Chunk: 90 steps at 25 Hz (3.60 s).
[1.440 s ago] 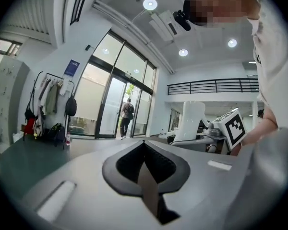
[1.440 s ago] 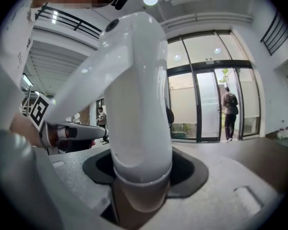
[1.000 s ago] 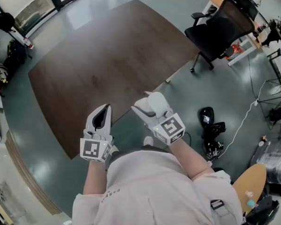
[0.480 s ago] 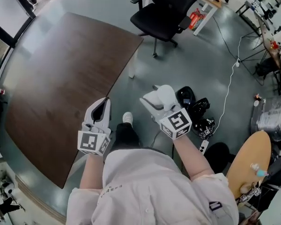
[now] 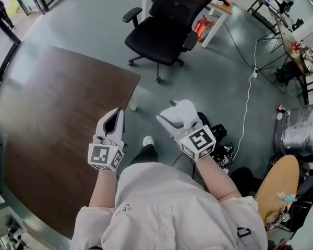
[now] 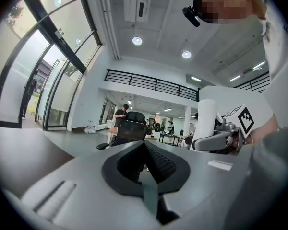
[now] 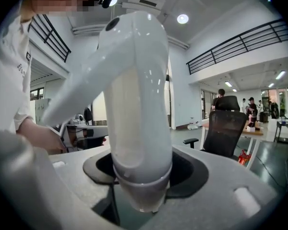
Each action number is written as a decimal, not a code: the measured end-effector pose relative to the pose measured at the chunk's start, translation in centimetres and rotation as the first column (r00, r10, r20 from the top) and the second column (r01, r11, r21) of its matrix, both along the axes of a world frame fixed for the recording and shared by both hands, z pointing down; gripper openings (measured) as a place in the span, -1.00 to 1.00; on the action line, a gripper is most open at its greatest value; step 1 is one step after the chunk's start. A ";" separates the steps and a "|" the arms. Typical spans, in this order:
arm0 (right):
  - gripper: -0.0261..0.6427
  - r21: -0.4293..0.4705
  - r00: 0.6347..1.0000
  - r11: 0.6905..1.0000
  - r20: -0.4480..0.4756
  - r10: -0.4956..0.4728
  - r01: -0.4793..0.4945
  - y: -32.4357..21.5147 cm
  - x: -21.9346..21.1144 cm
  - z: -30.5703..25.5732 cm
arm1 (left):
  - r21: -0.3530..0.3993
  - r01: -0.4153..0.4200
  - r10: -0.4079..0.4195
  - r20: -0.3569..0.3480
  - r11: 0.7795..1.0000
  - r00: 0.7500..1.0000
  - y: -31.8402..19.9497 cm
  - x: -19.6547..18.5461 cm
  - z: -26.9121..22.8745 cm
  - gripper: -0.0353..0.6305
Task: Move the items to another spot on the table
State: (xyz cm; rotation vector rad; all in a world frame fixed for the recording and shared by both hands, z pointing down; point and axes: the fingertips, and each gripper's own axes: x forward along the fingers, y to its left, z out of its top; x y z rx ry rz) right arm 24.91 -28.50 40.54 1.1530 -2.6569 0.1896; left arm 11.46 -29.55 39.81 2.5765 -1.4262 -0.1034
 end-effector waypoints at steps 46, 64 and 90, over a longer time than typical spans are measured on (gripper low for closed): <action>-0.16 -0.008 0.528 0.530 -0.063 -0.847 0.848 -24.8 -30.8 14.7 | -0.160 0.795 -0.795 0.076 0.585 0.601 -15.7 -19.4 11.2 -0.85; 0.20 -0.024 0.648 0.650 -0.059 -0.760 0.760 -26.6 -24.8 11.3 | -0.155 0.795 -0.792 0.094 0.587 0.603 -12.4 -19.2 5.0 -0.85; -0.94 0.036 0.762 0.782 0.200 -0.616 0.622 -11.5 -13.7 -3.1 | 0.028 0.780 -0.778 0.107 0.625 0.619 3.5 -12.0 -0.3 -0.85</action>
